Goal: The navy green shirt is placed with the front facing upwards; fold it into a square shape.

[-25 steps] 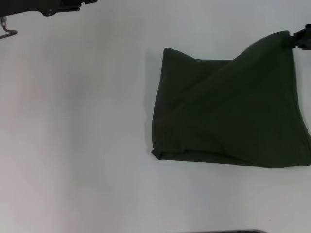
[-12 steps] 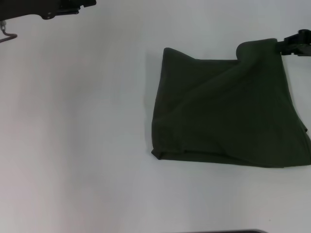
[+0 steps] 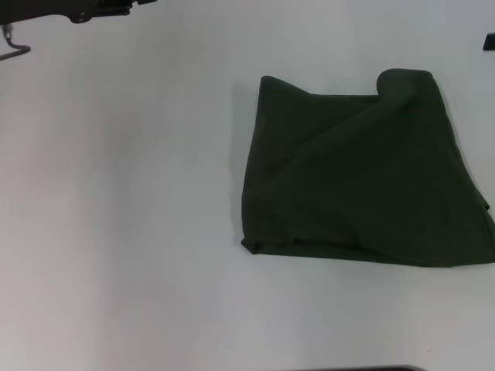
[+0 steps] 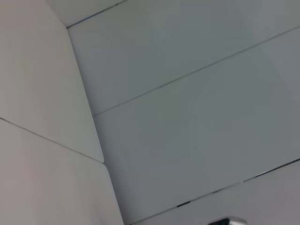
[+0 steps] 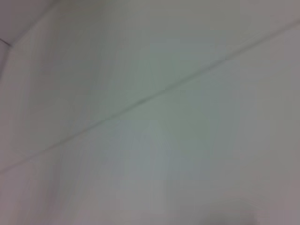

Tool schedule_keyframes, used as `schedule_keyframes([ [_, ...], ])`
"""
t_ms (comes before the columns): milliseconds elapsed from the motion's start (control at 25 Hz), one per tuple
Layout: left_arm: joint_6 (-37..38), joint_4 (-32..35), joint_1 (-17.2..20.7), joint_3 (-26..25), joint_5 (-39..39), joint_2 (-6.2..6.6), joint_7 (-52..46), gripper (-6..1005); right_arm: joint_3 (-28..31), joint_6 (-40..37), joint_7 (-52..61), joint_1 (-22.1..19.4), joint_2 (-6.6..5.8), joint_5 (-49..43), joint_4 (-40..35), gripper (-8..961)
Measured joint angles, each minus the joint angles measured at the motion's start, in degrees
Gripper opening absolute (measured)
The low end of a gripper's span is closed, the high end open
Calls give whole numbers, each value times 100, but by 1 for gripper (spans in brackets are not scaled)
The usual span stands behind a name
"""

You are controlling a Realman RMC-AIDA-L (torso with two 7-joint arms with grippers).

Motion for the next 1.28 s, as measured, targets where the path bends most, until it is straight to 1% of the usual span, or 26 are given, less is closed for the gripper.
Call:
schedule_keyframes([
  [80,22,9,-49,39,34,47,2,949,30,-305,0,15,-45,163,-106,365],
  [200,50,23,-162,267,90,187,3,949,37,-918,-7,105,-90,365,-197,364],
  [320,60,27,-305,522,305,346,-4,949,43,-1523,-72,139,-98,756,-233,364],
  [360,60,27,-305,522,305,346,-4,949,43,-1690,-104,133,-96,895,-237,364],
  [400,61,27,-405,565,649,391,-6,949,42,-1808,-131,117,-89,998,-239,364],
  [480,36,27,-480,567,1022,396,-5,949,44,-1984,-234,36,-64,1204,-226,365],
  [560,4,28,-545,570,1395,374,7,949,46,-2144,-488,-75,-45,1386,-154,365],
  [640,-24,33,-593,574,1636,340,55,948,50,-2283,-801,-170,-41,1493,-74,365],
  [720,-76,41,-605,565,1685,315,94,948,63,-2441,-1274,-328,-22,1622,14,366],
  [800,-177,58,-609,544,1690,296,121,948,103,-2521,-1853,-529,70,1766,51,366],
  [960,-327,61,-604,550,1692,312,127,948,244,-2334,-2750,-893,322,1924,63,459],
  [1120,-335,40,-581,567,1716,303,98,949,257,-2208,-3564,-1221,458,1927,63,553],
  [1200,-383,39,-566,577,1755,267,24,949,263,-2267,-4028,-1345,512,1942,54,602],
  [1280,-516,49,-563,635,1846,203,-122,948,290,-2287,-4453,-1440,568,1946,43,650],
])
